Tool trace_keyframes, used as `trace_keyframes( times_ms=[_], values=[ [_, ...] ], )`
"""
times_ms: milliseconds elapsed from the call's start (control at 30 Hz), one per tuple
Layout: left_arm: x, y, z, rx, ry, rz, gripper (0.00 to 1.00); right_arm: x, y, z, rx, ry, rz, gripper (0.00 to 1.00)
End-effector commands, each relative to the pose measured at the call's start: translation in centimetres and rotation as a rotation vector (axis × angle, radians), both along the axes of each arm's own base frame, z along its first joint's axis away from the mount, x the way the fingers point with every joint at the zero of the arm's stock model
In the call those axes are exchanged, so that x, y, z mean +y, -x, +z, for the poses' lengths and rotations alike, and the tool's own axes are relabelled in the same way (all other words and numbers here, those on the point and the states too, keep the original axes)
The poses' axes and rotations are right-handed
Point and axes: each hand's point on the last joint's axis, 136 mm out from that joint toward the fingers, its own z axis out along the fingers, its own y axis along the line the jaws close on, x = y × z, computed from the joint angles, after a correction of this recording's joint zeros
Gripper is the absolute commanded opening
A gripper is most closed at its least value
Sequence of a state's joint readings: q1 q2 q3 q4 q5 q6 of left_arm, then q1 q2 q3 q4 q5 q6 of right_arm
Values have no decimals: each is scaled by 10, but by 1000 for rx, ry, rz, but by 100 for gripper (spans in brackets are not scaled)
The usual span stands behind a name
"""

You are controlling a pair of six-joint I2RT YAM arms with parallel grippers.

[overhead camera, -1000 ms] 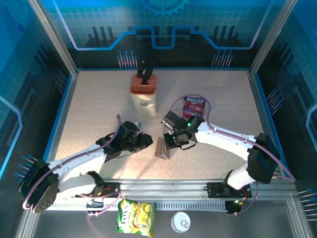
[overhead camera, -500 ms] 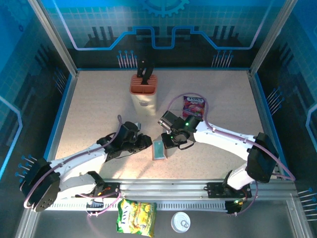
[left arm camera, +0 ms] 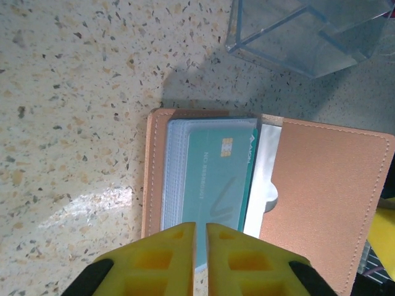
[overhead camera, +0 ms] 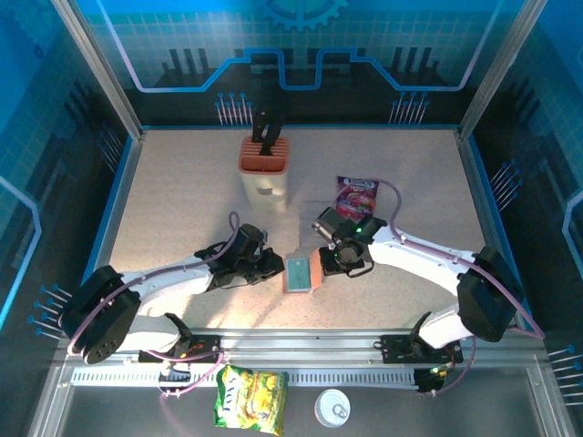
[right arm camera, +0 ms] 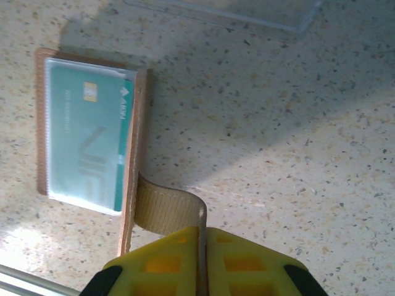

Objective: Take the credit cards out of the card holder

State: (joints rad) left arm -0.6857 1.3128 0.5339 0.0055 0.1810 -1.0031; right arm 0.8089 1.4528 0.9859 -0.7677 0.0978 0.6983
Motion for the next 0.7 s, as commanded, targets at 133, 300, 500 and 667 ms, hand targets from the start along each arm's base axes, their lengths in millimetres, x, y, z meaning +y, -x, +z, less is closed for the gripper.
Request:
trace_keyframes(
  times_ms=[133, 300, 500, 667],
  values=[
    [-8, 8, -19, 54, 19, -21, 9, -20, 1, -22, 12, 67, -13, 9],
    [-6, 9, -29, 82, 5, -9, 5, -25, 2, -34, 25, 104, -13, 10],
    [-3, 11, -38, 99, -8, 8, 3, -32, 2, -43, 33, 152, -17, 12],
    [-1, 13, -43, 115, -18, 16, 2, -36, -1, -50, 30, 190, -13, 13]
  ],
)
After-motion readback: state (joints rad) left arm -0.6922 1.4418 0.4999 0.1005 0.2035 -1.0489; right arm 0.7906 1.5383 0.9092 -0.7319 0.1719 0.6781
